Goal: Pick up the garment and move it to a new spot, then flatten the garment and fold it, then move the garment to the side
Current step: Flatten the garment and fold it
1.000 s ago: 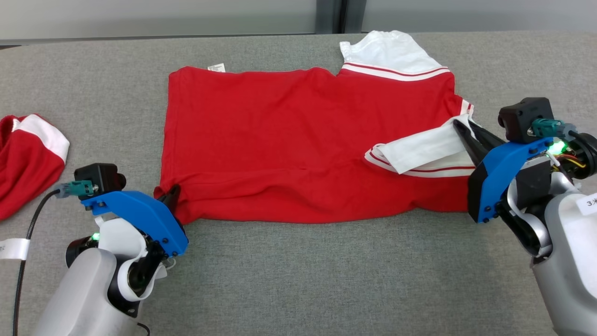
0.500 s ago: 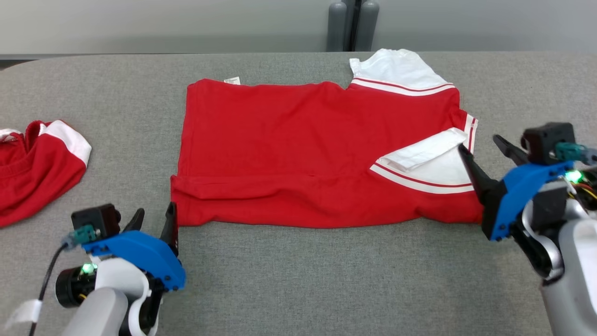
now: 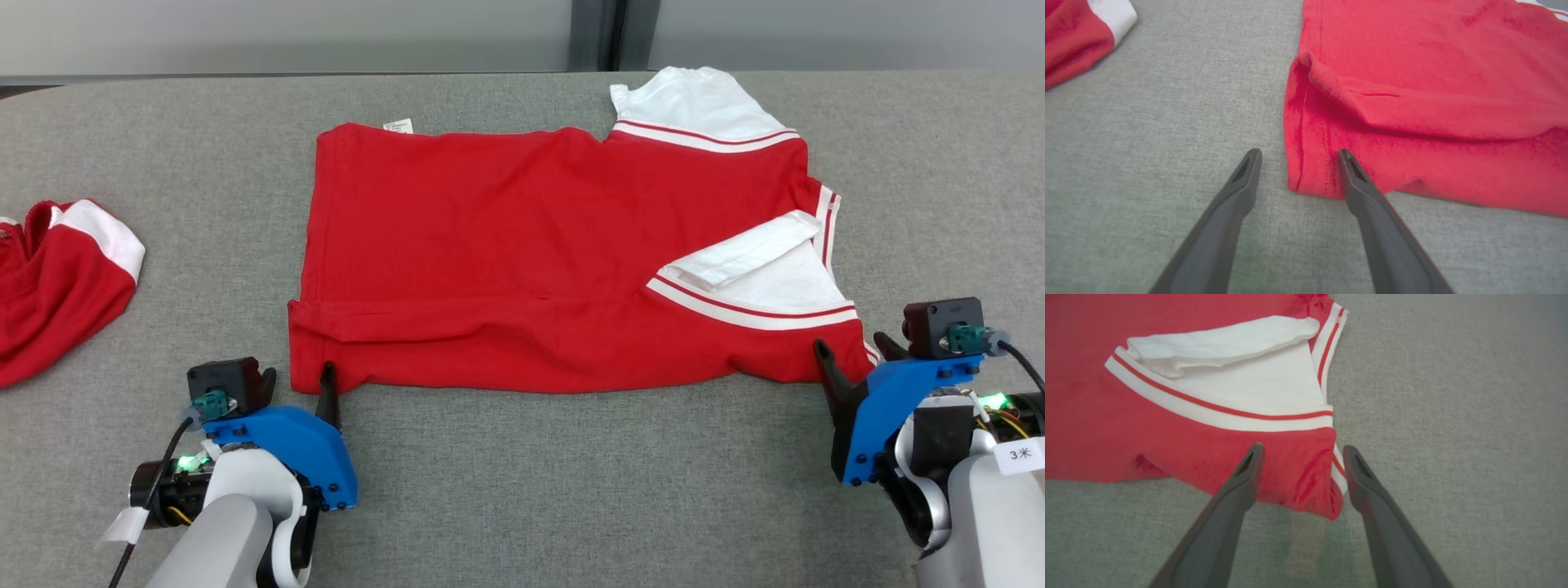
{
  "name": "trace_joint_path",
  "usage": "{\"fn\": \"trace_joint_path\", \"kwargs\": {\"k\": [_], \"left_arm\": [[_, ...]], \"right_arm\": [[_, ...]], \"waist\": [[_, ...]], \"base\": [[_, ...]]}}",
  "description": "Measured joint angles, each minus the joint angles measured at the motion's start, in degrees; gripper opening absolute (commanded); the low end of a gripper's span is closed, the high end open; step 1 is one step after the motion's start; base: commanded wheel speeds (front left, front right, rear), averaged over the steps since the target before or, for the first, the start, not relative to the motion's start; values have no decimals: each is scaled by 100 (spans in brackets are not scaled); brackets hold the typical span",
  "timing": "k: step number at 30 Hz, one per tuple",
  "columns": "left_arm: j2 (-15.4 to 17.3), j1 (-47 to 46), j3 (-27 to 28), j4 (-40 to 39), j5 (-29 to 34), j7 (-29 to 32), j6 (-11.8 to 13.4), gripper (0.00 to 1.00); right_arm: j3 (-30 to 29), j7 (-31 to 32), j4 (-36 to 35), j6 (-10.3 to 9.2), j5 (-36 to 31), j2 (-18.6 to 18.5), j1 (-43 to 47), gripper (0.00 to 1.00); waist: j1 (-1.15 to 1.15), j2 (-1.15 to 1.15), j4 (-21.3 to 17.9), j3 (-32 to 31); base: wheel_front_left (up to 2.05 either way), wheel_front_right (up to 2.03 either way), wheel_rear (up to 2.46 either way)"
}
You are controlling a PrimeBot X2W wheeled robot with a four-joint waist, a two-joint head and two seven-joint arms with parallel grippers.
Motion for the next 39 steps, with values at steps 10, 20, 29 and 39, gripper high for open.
{"fn": "trace_joint_path", "kwargs": {"k": [10,20,29,39], "left_arm": [[-174,-343,-271,638,138,20,-133,100],[-427,-462,-223,932,-260,131,-493,0],[-269,126,14,425,-546,-52,-433,0],[198,1418,71,-809,-791,617,113,0]], "right_arm": [[-494,-311,753,0,-661,211,-203,100],[-327,-339,958,-1,-237,252,-222,0],[-537,-285,-85,0,177,259,458,0],[-586,638,-1335,2,758,266,1942,0]], "waist": [[-1,0,50,102],[0,0,113,37],[0,0,159,-378],[-1,0,60,-740]], "base": [[0,0,0],[0,0,0],[0,0,0],[0,0,0]]}}
